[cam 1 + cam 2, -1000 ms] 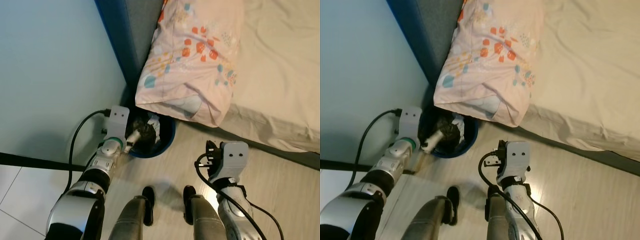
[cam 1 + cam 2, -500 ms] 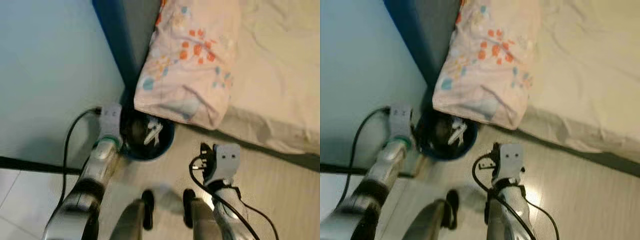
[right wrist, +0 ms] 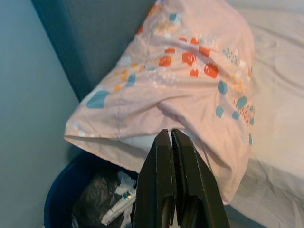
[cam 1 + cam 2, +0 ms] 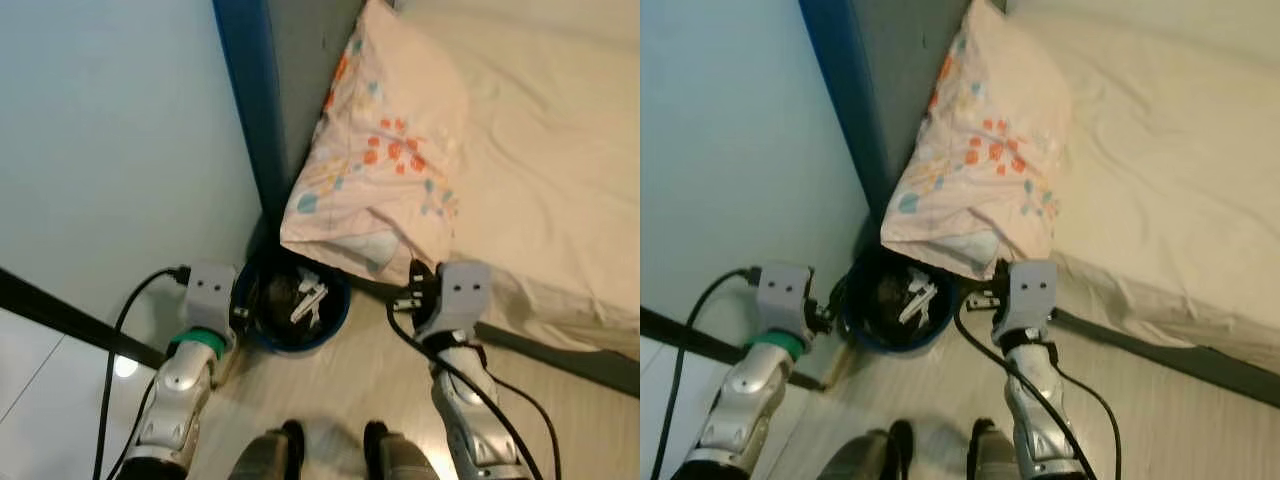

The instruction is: Clean up the room

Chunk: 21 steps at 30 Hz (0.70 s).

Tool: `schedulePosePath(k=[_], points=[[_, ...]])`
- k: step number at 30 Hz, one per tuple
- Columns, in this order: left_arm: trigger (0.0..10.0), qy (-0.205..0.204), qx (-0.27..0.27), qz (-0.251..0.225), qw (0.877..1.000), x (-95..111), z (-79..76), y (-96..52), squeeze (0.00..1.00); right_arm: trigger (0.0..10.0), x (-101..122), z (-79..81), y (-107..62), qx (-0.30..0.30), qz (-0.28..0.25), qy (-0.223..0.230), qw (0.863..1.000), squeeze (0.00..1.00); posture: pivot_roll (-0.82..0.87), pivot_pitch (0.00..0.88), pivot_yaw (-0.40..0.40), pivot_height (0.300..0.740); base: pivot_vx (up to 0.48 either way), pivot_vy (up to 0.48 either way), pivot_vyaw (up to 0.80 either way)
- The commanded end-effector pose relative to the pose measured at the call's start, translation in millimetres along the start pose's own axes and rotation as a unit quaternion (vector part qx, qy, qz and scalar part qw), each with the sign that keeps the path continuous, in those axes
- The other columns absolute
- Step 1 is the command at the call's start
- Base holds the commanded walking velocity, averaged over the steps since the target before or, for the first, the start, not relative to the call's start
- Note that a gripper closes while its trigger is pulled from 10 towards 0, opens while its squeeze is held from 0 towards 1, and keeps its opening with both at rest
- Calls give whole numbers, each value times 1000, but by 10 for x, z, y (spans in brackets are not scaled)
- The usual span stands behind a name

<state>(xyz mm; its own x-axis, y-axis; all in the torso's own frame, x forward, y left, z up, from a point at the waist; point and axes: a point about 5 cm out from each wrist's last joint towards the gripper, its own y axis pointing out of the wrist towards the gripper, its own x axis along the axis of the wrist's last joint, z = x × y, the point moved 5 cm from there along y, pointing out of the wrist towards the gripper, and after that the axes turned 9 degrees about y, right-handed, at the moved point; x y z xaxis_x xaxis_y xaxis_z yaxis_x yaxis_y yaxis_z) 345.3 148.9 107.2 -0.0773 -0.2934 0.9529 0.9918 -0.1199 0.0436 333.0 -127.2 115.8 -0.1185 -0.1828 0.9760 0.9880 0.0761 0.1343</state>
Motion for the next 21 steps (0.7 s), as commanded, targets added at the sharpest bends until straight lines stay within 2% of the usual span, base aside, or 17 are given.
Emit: schedulePosePath(k=[1, 2, 3, 4, 5, 8, 13, 14, 17, 19, 20, 21], points=[[10000, 7, -4, 11, 1000, -51, -3, -38, 0, 10000, -102, -2, -42, -3, 15, 4, 1000, 0, -59, 101, 95, 740, 0, 0, 0], [10000, 11, -5, -1, 1000, 24, 8, -4, 0, 10000, -99, 17, -41, 0, 14, 5, 1000, 0, -59, 67, 103, 740, 0, 0, 0], [10000, 17, -7, -15, 1000, 129, 9, 24, 0, 10000, -103, 35, -44, 2, 13, 4, 1000, 0, -64, 71, 105, 740, 0, 0, 0], [10000, 17, -7, -15, 1000, 129, 9, 24, 0, 10000, -103, 35, -44, 2, 13, 4, 1000, 0, -64, 71, 105, 740, 0, 0, 0], [10000, 17, -6, -24, 1000, 214, 19, 65, 0, 10000, -114, 48, -42, 2, 13, 5, 1000, 0, -66, 71, 113, 740, 0, 0, 0], [10000, -2, 4, -35, 999, 354, 61, 133, 0, 10000, -103, 95, -31, 8, 5, 6, 1000, 0, -71, 45, 123, 740, 0, 0, 0], [10000, -11, 17, -35, 999, 378, 119, 152, 0, 10000, -130, 67, -19, 4, 6, 3, 1000, 0, -74, 40, 123, 740, 0, 0, 0], [10000, -30, 29, -23, 999, 339, 161, 155, 0, 10000, -110, 26, 4, 1, 1, -3, 1000, 0, -77, 34, 125, 740, 0, 0, 0], [10000, -34, 34, -21, 999, 344, 188, 165, 0, 10000, -73, -2, 22, 2, -6, -10, 1000, 0, -76, 32, 115, 740, 0, 0, 0], [10000, -59, 54, -9, 997, 330, 263, 185, 0, 10000, -44, -93, 42, -9, -9, -16, 1000, 0, -70, 57, 102, 740, 0, 0, 0], [10000, -59, 54, -9, 997, 330, 263, 185, 0, 10000, -44, -93, 42, -9, -9, -16, 1000, 0, -70, 57, 102, 740, 0, 0, 0], [10000, -66, 63, -4, 996, 312, 298, 206, 0, 10000, 18, -141, 74, -16, -22, -28, 999, 0, -78, 21, 99, 740, 0, 0, 0]])
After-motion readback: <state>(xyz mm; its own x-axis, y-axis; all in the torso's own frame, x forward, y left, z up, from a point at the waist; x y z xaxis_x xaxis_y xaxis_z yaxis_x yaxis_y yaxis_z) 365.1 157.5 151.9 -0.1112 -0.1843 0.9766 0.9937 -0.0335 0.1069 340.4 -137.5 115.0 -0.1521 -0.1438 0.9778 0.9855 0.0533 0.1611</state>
